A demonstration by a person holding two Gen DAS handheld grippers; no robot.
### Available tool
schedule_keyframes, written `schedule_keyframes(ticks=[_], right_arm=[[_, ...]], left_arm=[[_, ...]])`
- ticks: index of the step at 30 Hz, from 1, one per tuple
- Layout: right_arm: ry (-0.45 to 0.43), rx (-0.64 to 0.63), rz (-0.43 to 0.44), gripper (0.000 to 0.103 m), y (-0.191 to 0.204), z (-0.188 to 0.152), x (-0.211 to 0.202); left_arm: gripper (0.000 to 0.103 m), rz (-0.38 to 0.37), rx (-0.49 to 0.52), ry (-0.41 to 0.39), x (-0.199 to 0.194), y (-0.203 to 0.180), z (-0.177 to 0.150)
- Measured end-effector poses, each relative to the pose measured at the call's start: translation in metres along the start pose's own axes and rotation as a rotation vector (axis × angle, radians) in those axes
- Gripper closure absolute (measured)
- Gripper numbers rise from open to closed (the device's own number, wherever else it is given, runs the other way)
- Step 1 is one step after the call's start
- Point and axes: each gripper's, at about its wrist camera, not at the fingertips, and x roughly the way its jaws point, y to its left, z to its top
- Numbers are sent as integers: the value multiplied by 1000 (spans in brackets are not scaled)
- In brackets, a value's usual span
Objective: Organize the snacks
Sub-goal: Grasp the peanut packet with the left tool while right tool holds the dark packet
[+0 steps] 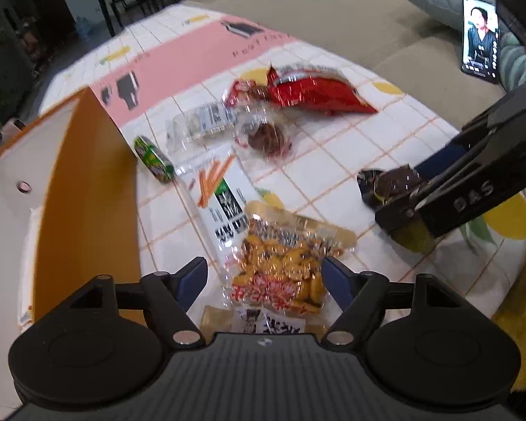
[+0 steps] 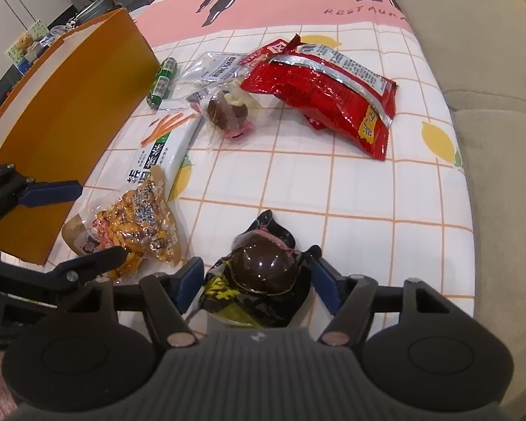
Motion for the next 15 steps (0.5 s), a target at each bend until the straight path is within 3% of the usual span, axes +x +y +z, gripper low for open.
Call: schedule_keyframes(ticks=[6, 9, 15], right_arm=[[8, -7, 14, 30, 1, 0, 0], [20, -19, 1, 25, 4, -1, 0], [10, -14, -34, 25, 1, -2, -2]], left_arm=[[11, -90, -14, 24, 10, 5, -9], [11, -65, -8, 35, 14, 4, -7], [11, -48, 41, 39, 24, 1, -6]])
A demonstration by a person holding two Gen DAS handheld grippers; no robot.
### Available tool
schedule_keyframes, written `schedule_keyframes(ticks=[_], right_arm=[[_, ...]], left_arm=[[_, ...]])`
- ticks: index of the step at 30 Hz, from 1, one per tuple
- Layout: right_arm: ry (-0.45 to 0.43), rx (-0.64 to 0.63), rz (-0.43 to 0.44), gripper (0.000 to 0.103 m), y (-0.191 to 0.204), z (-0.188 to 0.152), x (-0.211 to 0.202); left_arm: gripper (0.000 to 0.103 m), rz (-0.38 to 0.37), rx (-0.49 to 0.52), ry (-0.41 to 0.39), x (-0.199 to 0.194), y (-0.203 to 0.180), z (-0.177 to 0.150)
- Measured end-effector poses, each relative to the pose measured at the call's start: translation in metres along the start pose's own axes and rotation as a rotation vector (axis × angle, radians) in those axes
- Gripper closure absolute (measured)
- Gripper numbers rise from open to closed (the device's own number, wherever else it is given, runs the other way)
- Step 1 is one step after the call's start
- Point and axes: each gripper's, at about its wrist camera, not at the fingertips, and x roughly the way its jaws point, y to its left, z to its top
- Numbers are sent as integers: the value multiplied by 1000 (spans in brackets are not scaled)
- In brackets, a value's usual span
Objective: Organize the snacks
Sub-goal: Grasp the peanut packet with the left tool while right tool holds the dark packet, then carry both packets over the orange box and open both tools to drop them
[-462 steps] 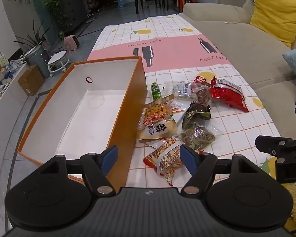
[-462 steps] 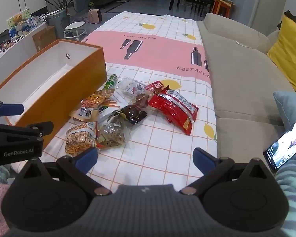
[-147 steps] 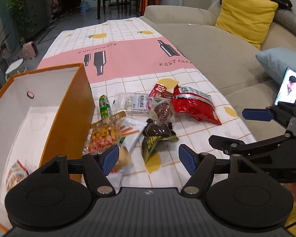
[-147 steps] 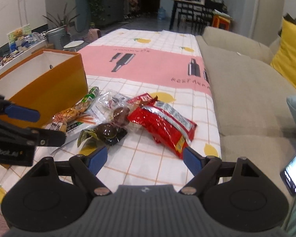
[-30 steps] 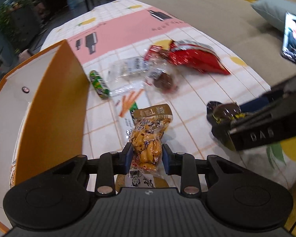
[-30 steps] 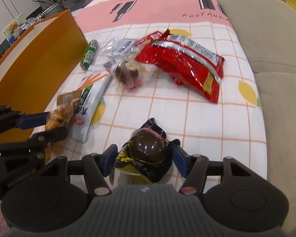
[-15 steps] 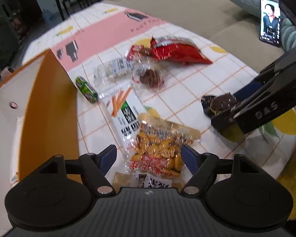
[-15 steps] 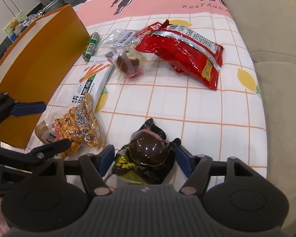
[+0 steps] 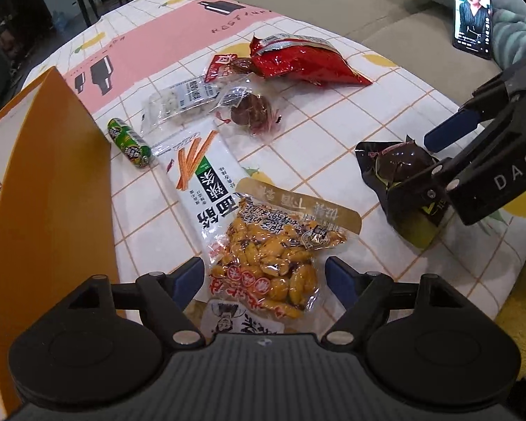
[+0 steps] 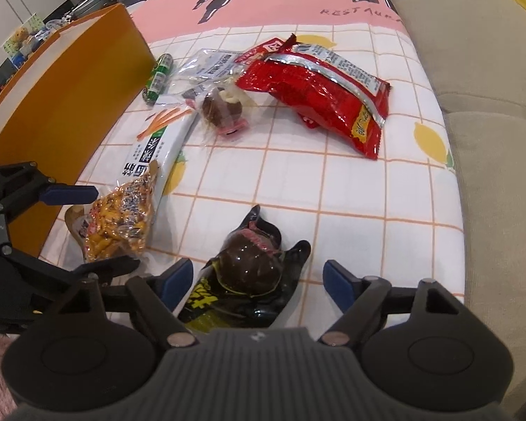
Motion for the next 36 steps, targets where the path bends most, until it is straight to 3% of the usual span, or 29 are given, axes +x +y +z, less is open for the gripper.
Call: schedule_keyframes(ticks=[2, 7, 9, 17, 24, 25, 26, 29, 36], right_arm=[[5, 6, 10, 26, -1, 0, 2], [-10, -19, 4, 35, 3, 0, 2], [-13, -39, -4, 43, 6, -1, 1], [-17, -41, 26, 55, 9, -1, -1], [-57, -10, 34, 57, 5, 1, -11], [-63, -6, 34, 57, 5, 1, -13], [-66, -4, 37, 57, 5, 1, -15], [-72, -2, 47, 57, 6, 2, -17], [-103, -26, 66, 57, 15, 3, -26]], left_arm=[[12, -14, -36, -1, 2, 4, 0], [37, -36, -109, -9, 1, 9, 0], [41, -20, -116, -13, -1, 8, 0], [49, 42, -136, -22, -10, 0, 0], [51, 30, -260, -48, -25, 11, 0], [70, 28, -277, -54, -28, 13, 0], [78, 13, -300, -55, -30, 16, 0], [79, -13, -386, -70, -37, 26, -1], [79, -11, -421, -96, -48, 29, -2]])
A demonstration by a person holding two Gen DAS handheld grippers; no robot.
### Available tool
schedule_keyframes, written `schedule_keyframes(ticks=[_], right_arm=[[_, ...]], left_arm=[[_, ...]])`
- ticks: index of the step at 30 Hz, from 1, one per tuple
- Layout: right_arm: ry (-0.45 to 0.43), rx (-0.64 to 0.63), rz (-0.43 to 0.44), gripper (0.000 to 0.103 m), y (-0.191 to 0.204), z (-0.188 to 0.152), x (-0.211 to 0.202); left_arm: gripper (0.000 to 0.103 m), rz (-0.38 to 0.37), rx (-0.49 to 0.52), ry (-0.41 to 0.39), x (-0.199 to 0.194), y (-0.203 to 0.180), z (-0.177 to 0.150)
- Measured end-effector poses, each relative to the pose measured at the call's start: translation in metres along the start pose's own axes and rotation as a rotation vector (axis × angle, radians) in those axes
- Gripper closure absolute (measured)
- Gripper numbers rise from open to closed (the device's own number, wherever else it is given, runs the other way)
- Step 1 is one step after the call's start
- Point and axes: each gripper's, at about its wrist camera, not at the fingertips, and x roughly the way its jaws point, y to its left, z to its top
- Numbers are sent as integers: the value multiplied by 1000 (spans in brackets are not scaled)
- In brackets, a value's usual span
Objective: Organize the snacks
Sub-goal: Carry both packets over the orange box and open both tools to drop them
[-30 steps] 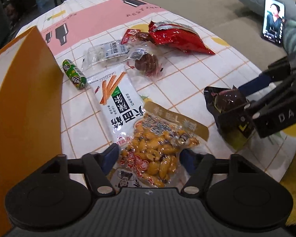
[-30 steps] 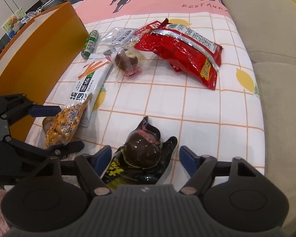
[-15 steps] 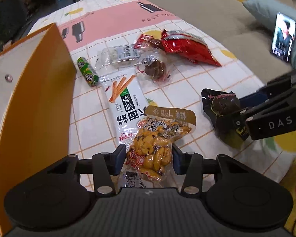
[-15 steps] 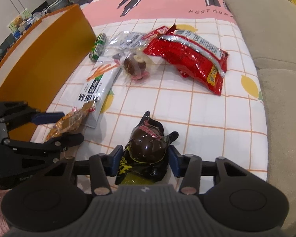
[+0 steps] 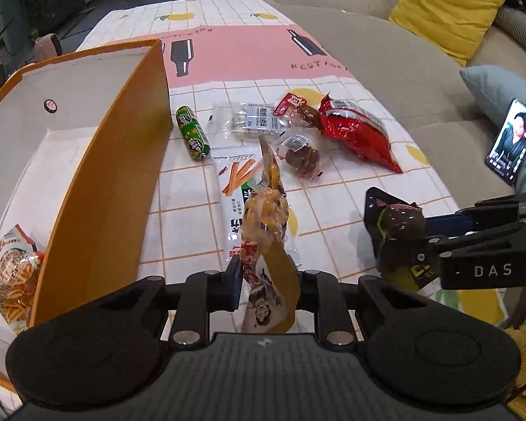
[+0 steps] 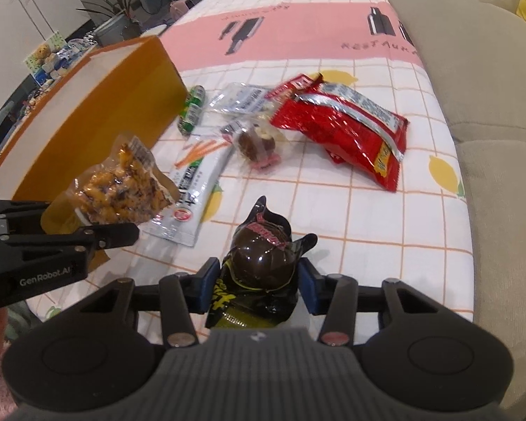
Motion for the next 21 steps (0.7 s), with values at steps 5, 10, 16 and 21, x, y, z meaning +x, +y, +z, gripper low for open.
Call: schedule_keyframes(ticks=[5, 10, 16, 21], right_arm=[[-34, -21, 10, 57, 10, 5, -9], [-89, -41, 33, 57, 23, 17, -24], [-151, -73, 97, 57, 45, 44, -39], [-185, -129, 159, 57, 75, 78, -42]], left_arm=[[79, -4, -28, -58, -19, 3, 4], [79, 12, -70, -152, -49, 14, 18], [79, 46, -128, -207, -80, 41, 41], [79, 86, -160, -222, -97, 72, 61]])
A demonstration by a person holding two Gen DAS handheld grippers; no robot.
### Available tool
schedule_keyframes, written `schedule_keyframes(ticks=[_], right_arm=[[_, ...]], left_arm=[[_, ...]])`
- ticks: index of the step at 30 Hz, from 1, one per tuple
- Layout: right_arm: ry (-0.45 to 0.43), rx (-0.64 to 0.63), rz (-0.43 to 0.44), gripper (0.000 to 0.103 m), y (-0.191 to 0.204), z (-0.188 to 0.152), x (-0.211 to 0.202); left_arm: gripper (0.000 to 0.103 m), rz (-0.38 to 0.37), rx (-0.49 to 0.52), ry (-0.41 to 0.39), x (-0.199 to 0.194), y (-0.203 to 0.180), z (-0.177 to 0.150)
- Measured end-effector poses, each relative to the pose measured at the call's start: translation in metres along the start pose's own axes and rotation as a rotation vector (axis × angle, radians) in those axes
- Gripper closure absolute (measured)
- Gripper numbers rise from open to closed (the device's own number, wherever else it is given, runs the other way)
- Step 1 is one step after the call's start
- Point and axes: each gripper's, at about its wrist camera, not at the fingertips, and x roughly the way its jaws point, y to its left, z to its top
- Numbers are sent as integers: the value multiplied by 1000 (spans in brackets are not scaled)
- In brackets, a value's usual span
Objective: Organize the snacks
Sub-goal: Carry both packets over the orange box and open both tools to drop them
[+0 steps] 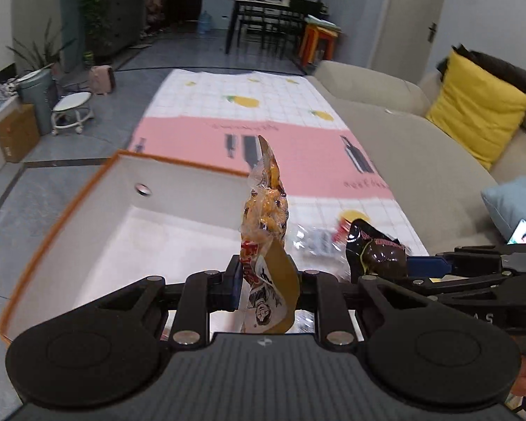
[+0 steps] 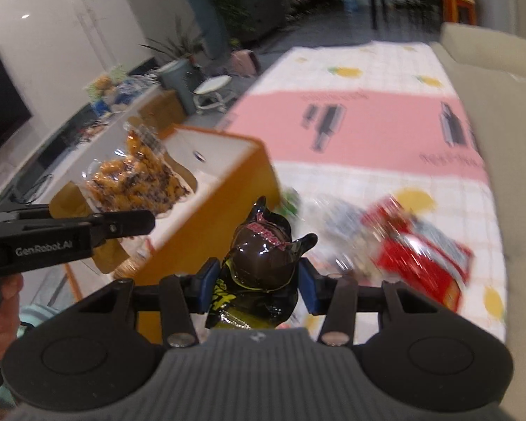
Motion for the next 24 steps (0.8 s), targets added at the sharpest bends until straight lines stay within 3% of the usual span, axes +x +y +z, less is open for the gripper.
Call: schedule_keyframes(ticks=[5, 11, 17, 24], right_arm=[[-20, -135, 62, 57, 43, 38, 19], [33, -263, 117, 57, 90, 68, 61], [118, -427, 90, 57, 125, 79, 108], [261, -552, 54, 57, 138, 72, 156]], left_arm=[[79, 71, -12, 28, 4, 30, 21], [79, 101, -41, 132, 29, 67, 29], [79, 122, -36, 247, 54, 99, 28], [79, 169, 9, 370, 83, 116, 17]])
